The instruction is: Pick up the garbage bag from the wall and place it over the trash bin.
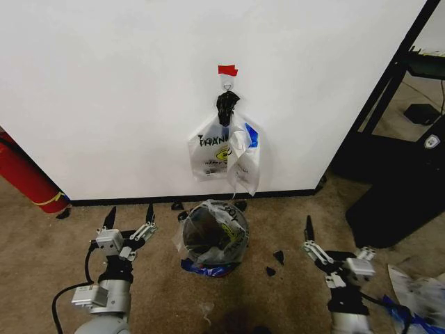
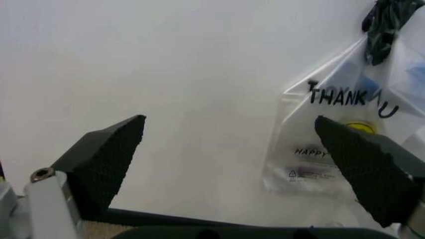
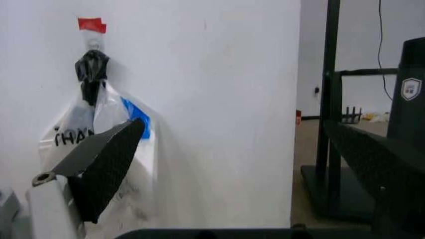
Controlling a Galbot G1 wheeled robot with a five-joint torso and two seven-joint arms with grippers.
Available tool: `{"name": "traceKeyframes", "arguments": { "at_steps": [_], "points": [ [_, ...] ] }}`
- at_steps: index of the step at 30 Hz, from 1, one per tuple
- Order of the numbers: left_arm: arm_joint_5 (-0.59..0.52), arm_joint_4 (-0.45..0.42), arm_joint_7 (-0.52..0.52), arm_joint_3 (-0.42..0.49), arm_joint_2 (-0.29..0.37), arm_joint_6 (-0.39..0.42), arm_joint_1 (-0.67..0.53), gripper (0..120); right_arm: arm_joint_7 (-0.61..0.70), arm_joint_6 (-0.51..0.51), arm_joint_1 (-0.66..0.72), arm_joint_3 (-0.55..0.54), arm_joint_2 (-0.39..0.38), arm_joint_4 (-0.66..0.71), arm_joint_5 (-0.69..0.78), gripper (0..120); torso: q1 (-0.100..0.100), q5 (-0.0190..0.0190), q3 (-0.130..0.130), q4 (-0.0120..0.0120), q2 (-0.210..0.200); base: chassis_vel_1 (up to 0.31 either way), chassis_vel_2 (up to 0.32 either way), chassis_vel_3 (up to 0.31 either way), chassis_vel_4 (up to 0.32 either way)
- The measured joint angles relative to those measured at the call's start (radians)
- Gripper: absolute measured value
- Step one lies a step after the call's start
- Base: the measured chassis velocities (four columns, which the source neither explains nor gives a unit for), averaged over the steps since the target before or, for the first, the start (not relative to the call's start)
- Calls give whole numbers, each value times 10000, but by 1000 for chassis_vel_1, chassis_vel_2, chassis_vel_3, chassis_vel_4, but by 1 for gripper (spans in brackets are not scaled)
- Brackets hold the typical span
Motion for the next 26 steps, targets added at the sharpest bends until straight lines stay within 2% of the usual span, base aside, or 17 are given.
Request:
{"name": "traceKeyframes", "arguments": {
  "at_steps": [7,13,16,19,26],
  "points": [
    [452,-150,157,175,157,-280,201,100,21,-17,-285,-170,76,20,53,100,1,1,1,0,0,0,0,0,0],
    [739,-220,188,282,-27,-431,193,100,123,-575,-111,-277,83,212,175,100,1,1,1,0,0,0,0,0,0],
    [1039,-118,122,257,-101,-598,168,100,125,-663,-86,-306,59,240,205,100,1,3,1,0,0,0,0,0,0],
    [1846,257,-60,62,-218,-976,125,100,125,-757,-42,-308,17,244,232,100,1,0,1,0,0,0,0,0,0],
    [2212,407,-68,-234,-180,-1401,292,100,111,-943,115,-460,7,159,206,100,1,0,1,0,0,0,0,0,0]
  ]
}}
